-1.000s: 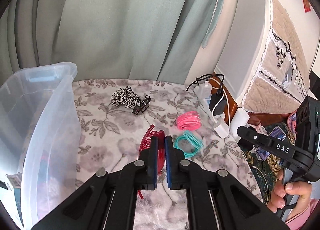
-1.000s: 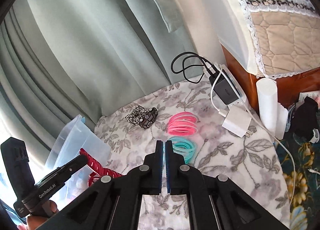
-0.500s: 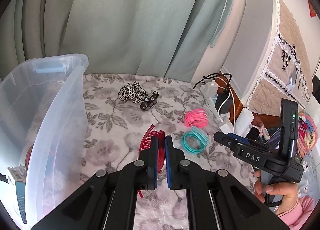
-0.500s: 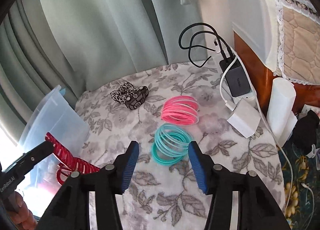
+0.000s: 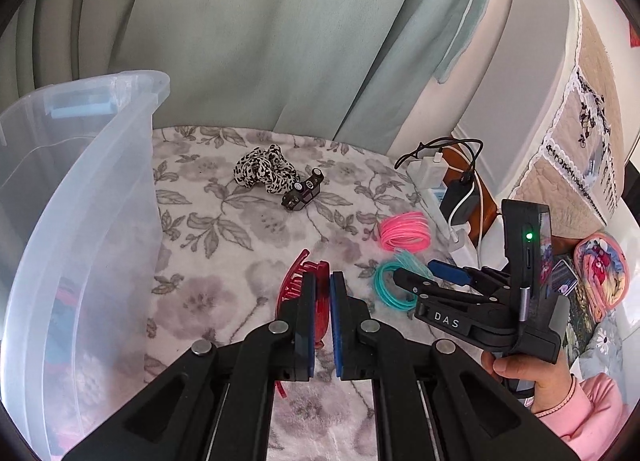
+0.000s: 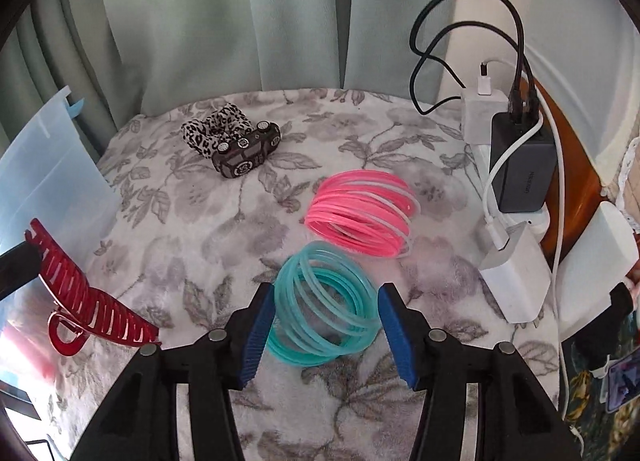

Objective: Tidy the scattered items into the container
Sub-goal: 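Lift the red clip with the left tool while the right tool grasps the pink hair ties too, then carry the red clip and hair ties over the clear box with both tools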

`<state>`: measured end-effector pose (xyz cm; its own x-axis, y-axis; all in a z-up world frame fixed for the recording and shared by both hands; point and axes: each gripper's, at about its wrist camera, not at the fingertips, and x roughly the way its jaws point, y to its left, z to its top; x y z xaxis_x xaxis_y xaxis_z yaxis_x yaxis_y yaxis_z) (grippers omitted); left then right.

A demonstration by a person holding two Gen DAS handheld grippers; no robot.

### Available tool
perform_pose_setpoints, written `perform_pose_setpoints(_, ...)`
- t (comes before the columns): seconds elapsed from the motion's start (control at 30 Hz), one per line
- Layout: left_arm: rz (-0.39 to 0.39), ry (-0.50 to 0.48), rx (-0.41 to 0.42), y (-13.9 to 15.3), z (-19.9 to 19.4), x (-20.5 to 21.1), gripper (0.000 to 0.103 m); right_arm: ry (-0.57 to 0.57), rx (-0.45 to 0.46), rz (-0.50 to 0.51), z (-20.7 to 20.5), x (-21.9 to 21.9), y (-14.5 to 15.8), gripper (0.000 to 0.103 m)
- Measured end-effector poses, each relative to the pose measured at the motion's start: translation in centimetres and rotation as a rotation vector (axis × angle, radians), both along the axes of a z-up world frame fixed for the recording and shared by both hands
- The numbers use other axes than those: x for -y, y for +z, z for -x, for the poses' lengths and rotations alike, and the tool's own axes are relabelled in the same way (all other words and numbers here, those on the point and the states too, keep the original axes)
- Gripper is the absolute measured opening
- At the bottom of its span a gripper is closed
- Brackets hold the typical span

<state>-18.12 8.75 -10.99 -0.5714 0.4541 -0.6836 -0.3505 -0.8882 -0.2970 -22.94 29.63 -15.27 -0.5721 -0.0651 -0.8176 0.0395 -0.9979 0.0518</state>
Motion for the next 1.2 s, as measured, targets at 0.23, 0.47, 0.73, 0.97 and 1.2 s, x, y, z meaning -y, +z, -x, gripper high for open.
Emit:
perform_pose_setpoints(0.23,-0.018,0.010,0.000,-0.2,0.7,0.3,0.007,-0.051,-0.006,0.074,0.3,-1.5,-0.5,0.032)
perform_pose_setpoints(0.47,-0.015,0.019,0.001,0.1,0.3,0.4,0.006,-0.123,-0.013,0.273,-1.3,-4.1,0.6,0.007)
perform_pose_setpoints(0.73,-0.015,0.021,-0.050,2.7,-1.7,0.3,0.006,-0.127,-0.094,0.367,-4.5,-4.4,4.4,0.007)
perform_pose_setpoints(0.97,-0.034,0.023,-0.151,7.2,-4.9,0.7,0.006,-0.117,-0.190,0.439,-8.0,-4.2,8.8,0.006)
perform_pose_setpoints(1.2,-0.061,0.031,-0.254,11.6,-8.9,1.5,0.006,-0.090,-0.298,0.469,-11.4,-3.0,13.8,0.006)
